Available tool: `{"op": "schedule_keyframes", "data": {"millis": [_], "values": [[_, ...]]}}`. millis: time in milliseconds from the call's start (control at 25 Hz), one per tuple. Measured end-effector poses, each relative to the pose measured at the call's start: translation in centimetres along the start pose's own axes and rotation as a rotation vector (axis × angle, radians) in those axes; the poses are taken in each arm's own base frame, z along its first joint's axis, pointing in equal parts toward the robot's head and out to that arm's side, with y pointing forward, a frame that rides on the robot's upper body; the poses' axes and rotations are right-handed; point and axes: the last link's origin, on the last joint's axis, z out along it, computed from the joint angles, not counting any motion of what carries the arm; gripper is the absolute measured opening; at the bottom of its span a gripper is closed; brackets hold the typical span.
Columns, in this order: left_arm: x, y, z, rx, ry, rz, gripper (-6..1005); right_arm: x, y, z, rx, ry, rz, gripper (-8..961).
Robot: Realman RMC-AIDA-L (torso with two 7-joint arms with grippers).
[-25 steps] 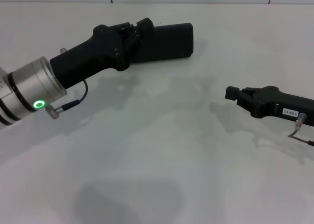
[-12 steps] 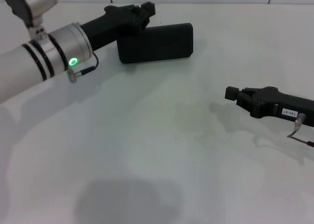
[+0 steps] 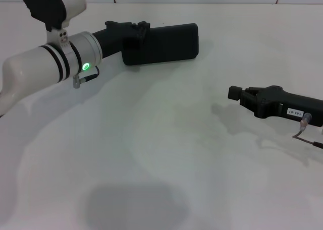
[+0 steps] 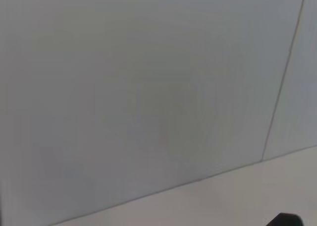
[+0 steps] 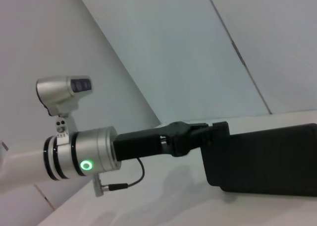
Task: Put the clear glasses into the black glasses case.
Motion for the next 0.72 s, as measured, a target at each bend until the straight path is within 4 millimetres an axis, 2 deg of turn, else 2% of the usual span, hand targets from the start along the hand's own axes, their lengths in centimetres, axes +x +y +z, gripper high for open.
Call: {"op": "schedule_keyframes", "data": {"millis": [320, 720], "values": [[-0.3, -0.8, 0.2, 0.059, -0.037, 0.011, 67, -0.9, 0.4, 1.0, -0.039, 0.003, -0.015, 77], [-1.0, -0.4, 1.0, 0.08, -0.106, 0.035, 67, -1.4, 0.6, 1.3, -0.051, 0.0, -0.012, 94]]}}
